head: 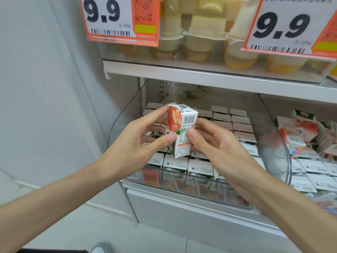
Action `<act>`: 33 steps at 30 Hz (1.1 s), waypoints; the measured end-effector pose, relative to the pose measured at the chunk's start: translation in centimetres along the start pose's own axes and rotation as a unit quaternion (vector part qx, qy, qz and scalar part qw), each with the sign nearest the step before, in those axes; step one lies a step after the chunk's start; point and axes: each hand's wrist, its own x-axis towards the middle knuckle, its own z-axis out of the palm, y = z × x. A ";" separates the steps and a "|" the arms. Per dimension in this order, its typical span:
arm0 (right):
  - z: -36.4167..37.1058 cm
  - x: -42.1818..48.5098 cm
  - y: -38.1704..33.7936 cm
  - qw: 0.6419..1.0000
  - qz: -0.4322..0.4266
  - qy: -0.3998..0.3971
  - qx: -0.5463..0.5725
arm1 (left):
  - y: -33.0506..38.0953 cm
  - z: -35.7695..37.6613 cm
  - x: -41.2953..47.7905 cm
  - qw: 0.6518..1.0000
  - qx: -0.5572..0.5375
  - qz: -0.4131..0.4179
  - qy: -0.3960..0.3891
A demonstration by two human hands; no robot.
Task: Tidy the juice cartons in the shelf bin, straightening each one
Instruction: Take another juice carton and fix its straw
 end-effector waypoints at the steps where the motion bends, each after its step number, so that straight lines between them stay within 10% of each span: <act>1: 0.0 0.0 0.0 1.000 0.002 -0.001 0.007 | 0.0 0.0 0.0 1.000 -0.002 0.000 -0.004; 19: 0.2 -0.1 -0.3 0.998 -0.006 0.063 -0.008 | 0.5 0.2 -0.2 0.996 -0.020 -0.037 0.083; 33: 0.2 -0.1 -0.8 0.988 0.088 0.097 0.080 | 0.5 0.5 -0.1 0.998 0.059 0.030 -0.016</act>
